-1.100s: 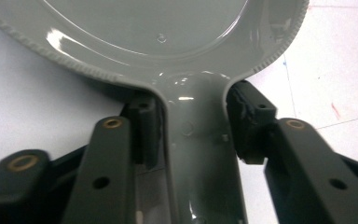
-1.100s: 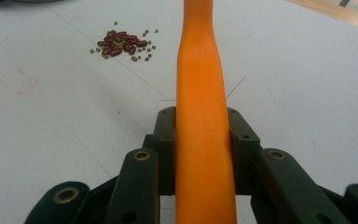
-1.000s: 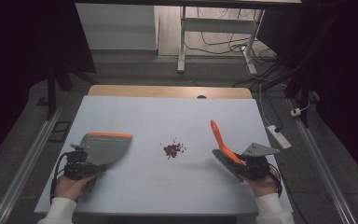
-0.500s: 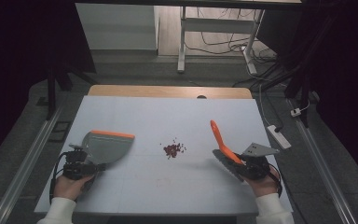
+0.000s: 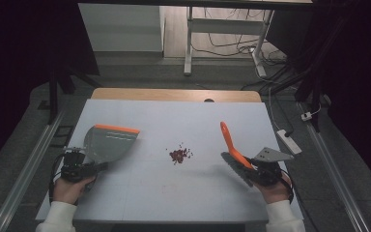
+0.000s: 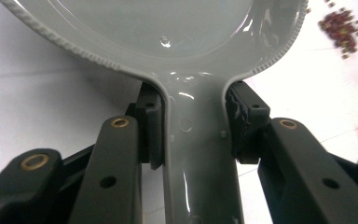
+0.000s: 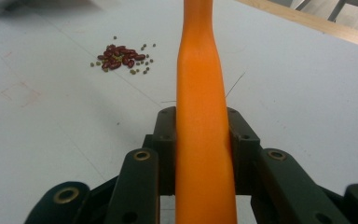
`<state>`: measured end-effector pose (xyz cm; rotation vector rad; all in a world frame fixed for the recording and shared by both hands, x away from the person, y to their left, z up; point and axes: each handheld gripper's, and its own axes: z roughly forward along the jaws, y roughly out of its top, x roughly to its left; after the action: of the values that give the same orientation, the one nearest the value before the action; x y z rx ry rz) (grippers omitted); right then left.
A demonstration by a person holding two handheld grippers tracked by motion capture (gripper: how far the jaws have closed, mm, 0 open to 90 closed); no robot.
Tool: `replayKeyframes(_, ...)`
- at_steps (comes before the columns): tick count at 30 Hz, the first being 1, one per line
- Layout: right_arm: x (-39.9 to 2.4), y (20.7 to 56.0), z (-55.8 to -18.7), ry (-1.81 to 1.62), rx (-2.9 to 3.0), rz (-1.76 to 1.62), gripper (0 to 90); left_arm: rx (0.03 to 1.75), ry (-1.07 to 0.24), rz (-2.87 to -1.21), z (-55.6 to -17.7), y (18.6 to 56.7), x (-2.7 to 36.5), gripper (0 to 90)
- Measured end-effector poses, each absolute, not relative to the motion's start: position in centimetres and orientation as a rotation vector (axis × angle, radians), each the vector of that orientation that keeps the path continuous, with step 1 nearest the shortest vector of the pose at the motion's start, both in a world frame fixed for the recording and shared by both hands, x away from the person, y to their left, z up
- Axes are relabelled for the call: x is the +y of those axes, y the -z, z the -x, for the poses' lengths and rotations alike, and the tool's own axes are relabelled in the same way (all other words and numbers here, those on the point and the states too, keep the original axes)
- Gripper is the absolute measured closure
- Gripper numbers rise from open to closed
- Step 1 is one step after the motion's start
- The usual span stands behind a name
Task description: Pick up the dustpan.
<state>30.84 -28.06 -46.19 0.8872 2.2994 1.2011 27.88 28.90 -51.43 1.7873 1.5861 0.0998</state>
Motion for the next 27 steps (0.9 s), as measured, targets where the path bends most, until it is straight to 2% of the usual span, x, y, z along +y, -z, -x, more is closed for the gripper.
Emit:
replayKeyframes(10, -28.0, 46.0, -30.8, -1.196, 2.281, -0.897, 70.0, 1.506, -0.131, -1.838, -30.5, 51.6, 29.8, 61.5)
replayKeyframes(18, -27.4, 46.1, -30.9, -1.179, 2.285, -0.889, 70.0, 1.382, -0.149, -1.869, -30.9, 50.6, 29.8, 61.5)
replayKeyframes(27, -27.3, 46.0, -30.8, -1.184, 2.28, -0.889, 70.0, 1.319, -0.178, -1.893, -30.5, 50.2, 29.5, 61.5)
